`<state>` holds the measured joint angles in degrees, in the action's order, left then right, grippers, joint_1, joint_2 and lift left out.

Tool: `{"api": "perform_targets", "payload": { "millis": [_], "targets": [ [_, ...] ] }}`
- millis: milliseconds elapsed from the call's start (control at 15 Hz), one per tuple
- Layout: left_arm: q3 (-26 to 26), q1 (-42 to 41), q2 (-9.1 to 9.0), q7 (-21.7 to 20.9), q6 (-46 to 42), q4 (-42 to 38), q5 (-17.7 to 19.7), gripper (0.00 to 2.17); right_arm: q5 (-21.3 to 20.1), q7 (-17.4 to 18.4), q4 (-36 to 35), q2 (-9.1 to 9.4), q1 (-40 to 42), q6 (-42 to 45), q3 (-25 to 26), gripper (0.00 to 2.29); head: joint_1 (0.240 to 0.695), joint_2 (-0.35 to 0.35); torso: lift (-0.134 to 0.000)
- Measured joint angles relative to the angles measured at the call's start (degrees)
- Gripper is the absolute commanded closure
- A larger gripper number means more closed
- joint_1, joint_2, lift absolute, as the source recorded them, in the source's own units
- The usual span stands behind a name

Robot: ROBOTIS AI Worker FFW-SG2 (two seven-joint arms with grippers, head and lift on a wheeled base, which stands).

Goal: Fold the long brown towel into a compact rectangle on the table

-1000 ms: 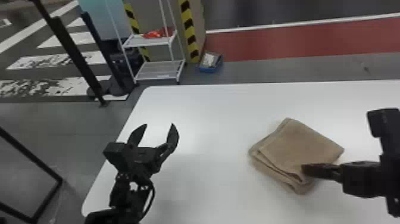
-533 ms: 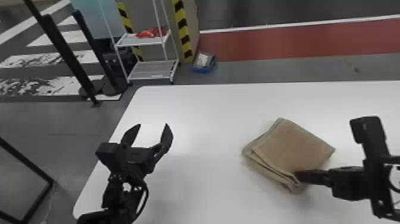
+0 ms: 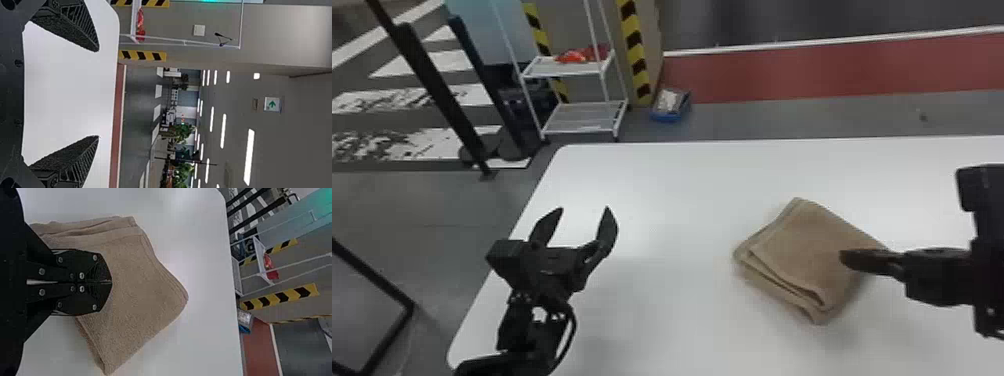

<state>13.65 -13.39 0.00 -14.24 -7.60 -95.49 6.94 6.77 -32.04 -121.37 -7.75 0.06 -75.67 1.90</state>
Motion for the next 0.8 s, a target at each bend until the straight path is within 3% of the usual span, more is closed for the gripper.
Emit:
{"api": "perform_targets", "payload": {
  "millis": [467, 800],
  "targets": [
    [0.0, -0.1, 0.00, -0.1, 0.0, 0.0, 0.0, 0.09, -1.9, 0.7, 10.1, 0.00, -2.8, 4.4, 2.0, 2.16, 0.695, 0.148, -0.123],
    [-0.1, -0.1, 0.00, 0.0, 0.1, -0.1, 0.0, 0.09, -1.7, 0.2, 11.2, -0.05, -3.2, 5.6, 2.8, 2.16, 0.695, 0.138, -0.123]
  ]
}}
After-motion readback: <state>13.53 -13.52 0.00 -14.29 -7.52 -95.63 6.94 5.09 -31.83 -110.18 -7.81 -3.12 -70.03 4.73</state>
